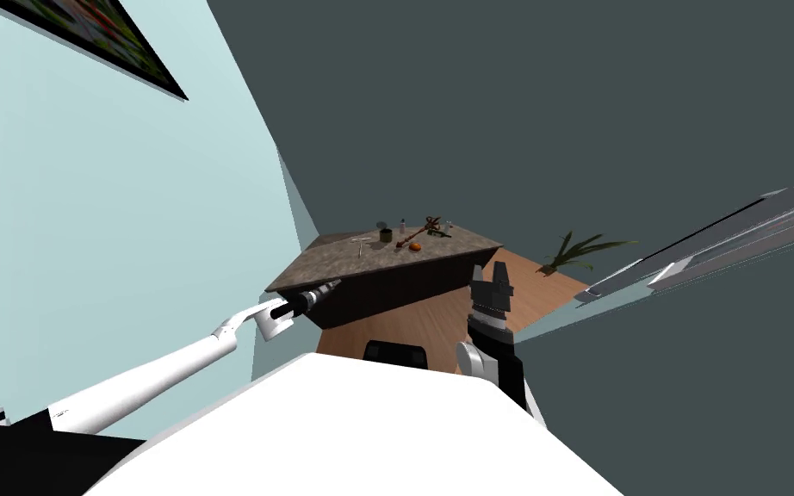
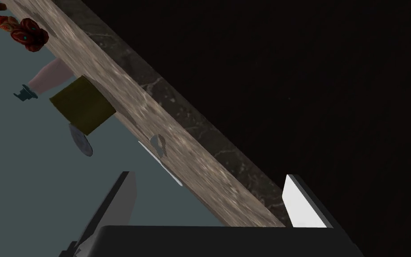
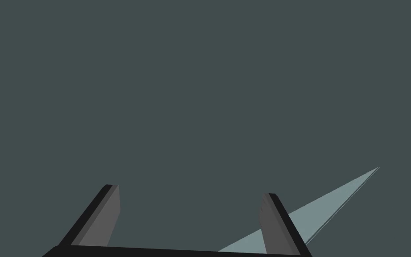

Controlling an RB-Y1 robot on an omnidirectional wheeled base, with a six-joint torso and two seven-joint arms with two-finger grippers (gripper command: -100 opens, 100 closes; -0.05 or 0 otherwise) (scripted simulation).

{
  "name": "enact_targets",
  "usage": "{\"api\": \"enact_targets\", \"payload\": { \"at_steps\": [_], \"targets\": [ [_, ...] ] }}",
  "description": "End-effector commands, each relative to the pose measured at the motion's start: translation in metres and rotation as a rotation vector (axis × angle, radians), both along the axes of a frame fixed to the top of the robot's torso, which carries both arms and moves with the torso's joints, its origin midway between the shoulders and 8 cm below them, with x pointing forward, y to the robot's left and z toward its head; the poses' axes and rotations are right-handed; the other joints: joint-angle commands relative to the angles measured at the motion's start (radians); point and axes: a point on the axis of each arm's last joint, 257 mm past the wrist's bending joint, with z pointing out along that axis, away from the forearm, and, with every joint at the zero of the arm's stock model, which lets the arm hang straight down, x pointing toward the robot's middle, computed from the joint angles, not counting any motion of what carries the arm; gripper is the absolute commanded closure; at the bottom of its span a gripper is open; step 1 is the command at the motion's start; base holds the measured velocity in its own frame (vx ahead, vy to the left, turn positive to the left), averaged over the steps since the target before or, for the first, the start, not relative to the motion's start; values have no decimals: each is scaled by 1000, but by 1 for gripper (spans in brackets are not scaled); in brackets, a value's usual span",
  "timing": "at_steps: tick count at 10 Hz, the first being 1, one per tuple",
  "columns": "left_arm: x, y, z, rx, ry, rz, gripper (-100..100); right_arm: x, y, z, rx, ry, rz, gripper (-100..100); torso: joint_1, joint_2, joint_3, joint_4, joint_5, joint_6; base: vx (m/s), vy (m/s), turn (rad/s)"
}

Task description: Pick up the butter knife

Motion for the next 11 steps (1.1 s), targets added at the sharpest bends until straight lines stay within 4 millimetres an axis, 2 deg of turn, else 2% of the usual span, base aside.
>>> {"api": "enact_targets", "payload": {
  "at_steps": [1,2,4,5,7,8,10,11],
  "targets": [
    [-2,35,-3,66,42,41,-100,0,0,0,0,0,0,0,0,0,0,0,0,0,56,-50,-257],
    [-2,41,1,84,43,37,-100,0,0,0,0,0,0,0,1,-1,-1,0,0,1,44,-33,-147],
    [-10,97,0,186,105,105,-100,0,0,0,0,0,0,0,1,0,0,0,0,1,64,-46,-342],
    [-10,101,3,196,105,104,-100,0,0,0,0,0,0,0,0,-2,-1,0,0,1,75,-29,-198],
    [-24,155,6,294,167,173,-100,0,0,0,0,0,0,0,2,-3,-2,-1,1,1,115,-15,-324],
    [-24,155,6,294,167,173,-100,0,0,0,0,0,0,0,2,-5,-3,-1,1,1,110,-5,-174],
    [-44,200,6,373,232,236,-100,0,0,0,0,0,0,0,2,-5,-3,-1,1,1,162,3,-383],
    [-45,201,6,373,232,237,-100,0,0,0,0,0,0,0,4,-9,-5,-2,1,1,130,47,-136]
  ]
}}
